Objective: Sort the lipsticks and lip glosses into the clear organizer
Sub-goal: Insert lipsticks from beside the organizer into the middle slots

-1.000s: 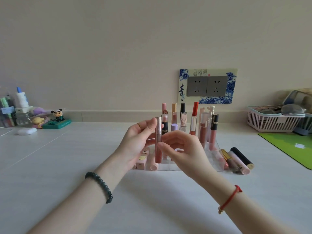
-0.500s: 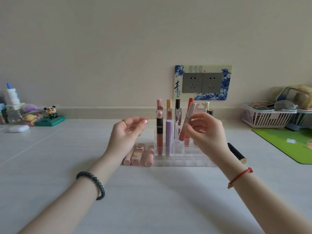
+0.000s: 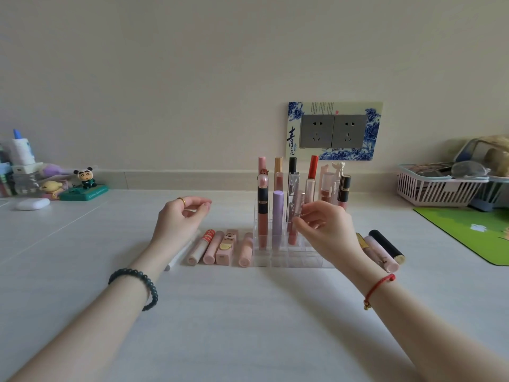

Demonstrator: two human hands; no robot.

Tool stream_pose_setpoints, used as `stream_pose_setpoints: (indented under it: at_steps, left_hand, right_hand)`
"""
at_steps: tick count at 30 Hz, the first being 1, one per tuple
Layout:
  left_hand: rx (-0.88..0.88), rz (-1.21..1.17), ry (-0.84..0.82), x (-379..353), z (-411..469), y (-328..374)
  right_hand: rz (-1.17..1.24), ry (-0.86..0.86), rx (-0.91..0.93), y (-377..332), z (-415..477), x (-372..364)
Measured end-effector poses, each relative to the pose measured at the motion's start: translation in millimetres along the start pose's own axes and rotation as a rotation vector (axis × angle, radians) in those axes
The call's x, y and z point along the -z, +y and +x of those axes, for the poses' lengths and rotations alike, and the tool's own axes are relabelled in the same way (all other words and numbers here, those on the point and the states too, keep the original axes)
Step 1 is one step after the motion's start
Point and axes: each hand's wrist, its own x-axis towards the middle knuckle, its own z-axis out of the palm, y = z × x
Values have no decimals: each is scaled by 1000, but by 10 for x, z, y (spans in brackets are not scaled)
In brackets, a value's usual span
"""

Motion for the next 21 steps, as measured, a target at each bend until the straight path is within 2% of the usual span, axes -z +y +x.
stream_pose_setpoints:
  at_steps: [15,21]
  left_hand:
    - [34,111,30,66,59,-91]
    - [73,300,33,214,116,-163]
  right_hand:
    - [-73,-24,1,-43,-29,-38]
    - [-102,-18,-8,-21,-18,-47]
